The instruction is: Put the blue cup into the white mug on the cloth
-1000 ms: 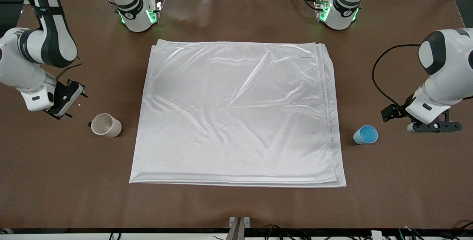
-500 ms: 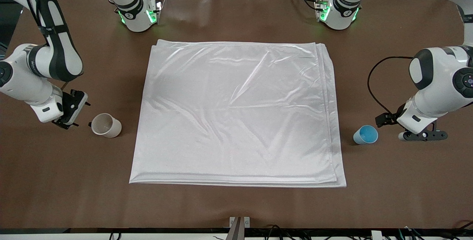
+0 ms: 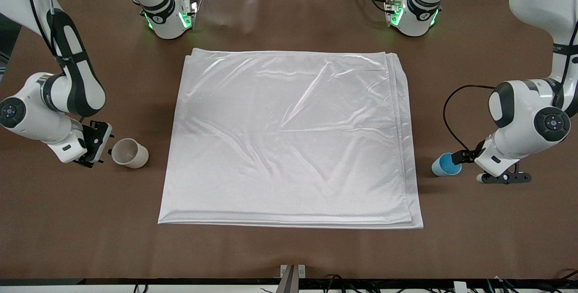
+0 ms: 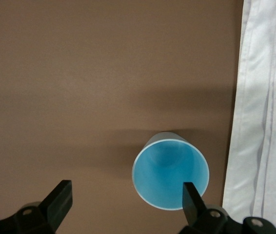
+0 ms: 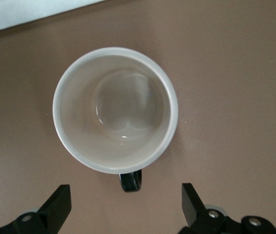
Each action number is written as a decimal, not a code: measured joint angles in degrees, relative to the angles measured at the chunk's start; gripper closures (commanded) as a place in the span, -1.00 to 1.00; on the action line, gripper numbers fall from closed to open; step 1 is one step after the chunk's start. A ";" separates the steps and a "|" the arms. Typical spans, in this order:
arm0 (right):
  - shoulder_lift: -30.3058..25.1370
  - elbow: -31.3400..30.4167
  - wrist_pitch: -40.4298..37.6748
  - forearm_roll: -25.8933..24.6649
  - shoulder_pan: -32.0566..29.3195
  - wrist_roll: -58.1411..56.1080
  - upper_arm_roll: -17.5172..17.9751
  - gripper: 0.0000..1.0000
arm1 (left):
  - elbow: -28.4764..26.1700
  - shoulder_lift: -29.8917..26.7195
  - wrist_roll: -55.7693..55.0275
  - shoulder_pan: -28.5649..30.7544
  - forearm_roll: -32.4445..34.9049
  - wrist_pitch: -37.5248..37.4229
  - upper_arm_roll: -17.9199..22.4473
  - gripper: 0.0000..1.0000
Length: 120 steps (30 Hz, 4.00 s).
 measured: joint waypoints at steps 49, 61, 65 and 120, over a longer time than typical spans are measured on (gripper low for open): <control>5.33 1.29 2.45 0.12 -1.23 -5.73 0.52 0.71 | 0.40 5.52 0.85 0.44 -3.02 1.93 -0.22 0.13; 5.30 2.91 2.62 4.62 -3.96 -10.10 4.40 0.82 | 0.40 6.09 0.85 0.42 -3.44 2.82 -0.30 1.00; 5.28 3.16 2.62 9.06 -6.04 -14.68 6.98 0.92 | 0.55 6.06 0.98 0.40 -4.22 2.93 -0.34 1.00; 3.65 5.54 5.38 -2.19 31.72 35.94 11.26 0.97 | 10.19 -0.97 4.43 0.10 -5.76 -7.21 -5.31 1.00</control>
